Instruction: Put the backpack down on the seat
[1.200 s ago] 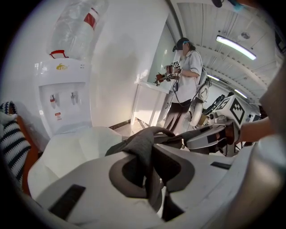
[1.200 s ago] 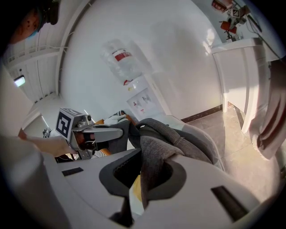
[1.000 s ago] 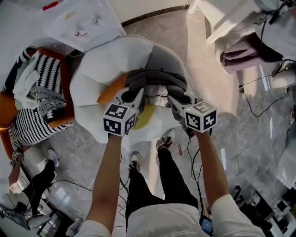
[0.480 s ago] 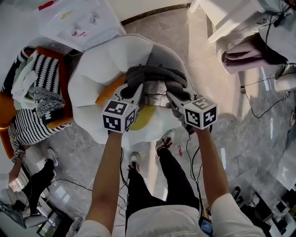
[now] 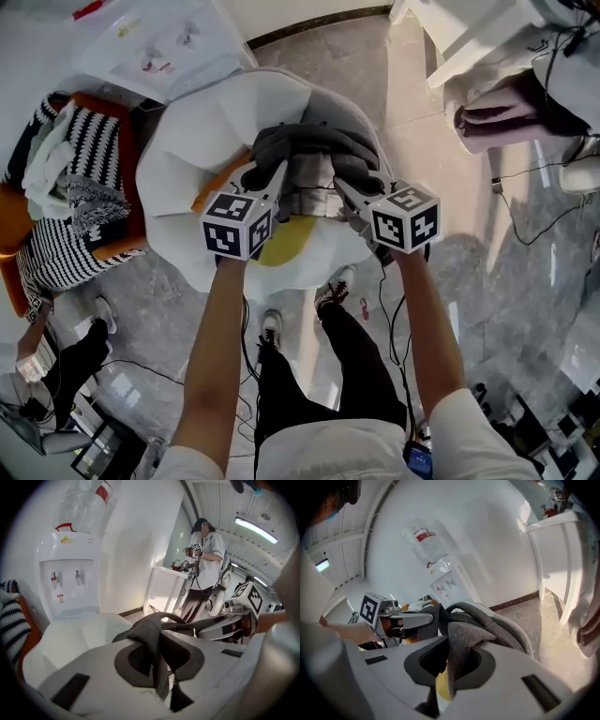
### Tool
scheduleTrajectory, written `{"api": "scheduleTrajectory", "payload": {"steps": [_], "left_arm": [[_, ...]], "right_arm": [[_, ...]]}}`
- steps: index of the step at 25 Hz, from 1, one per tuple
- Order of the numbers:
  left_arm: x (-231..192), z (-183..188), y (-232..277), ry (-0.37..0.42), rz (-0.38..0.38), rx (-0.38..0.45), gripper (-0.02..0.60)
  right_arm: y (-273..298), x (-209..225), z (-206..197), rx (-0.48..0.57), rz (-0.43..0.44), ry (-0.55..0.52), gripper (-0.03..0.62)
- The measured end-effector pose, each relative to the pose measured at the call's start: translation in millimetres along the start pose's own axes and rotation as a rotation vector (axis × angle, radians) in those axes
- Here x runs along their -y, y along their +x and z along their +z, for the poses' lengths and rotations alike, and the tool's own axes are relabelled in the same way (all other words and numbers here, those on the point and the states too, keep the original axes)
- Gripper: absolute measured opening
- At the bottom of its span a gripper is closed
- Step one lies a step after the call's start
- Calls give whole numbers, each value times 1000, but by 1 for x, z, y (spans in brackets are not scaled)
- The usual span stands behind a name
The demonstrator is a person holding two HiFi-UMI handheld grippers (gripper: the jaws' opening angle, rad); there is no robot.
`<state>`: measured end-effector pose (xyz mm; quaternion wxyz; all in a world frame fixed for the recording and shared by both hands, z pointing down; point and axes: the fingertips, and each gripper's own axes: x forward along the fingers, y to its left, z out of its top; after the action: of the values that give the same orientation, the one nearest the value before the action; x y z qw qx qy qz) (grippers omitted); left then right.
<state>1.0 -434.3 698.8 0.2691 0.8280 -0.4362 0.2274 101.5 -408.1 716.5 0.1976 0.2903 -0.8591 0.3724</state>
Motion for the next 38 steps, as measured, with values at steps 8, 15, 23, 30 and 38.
{"api": "scheduleTrajectory", "payload": {"steps": [8, 15, 23, 30, 38], "left_arm": [[-9, 1, 25, -28, 6, 10, 54], [-21, 1, 44, -35, 11, 12, 54], [-36, -3, 59, -91, 54, 22, 67], [-45, -6, 70, -147, 59, 38, 77], [-53, -16, 74, -173, 125, -24, 160]], "right_arm": [[16, 23, 8, -3, 9, 6, 34], [35, 41, 16, 6, 13, -3, 34], [54, 57, 14, -35, 20, -31, 34], [65, 66, 13, -61, 31, -23, 34], [69, 76, 10, -75, -4, 8, 58]]}}
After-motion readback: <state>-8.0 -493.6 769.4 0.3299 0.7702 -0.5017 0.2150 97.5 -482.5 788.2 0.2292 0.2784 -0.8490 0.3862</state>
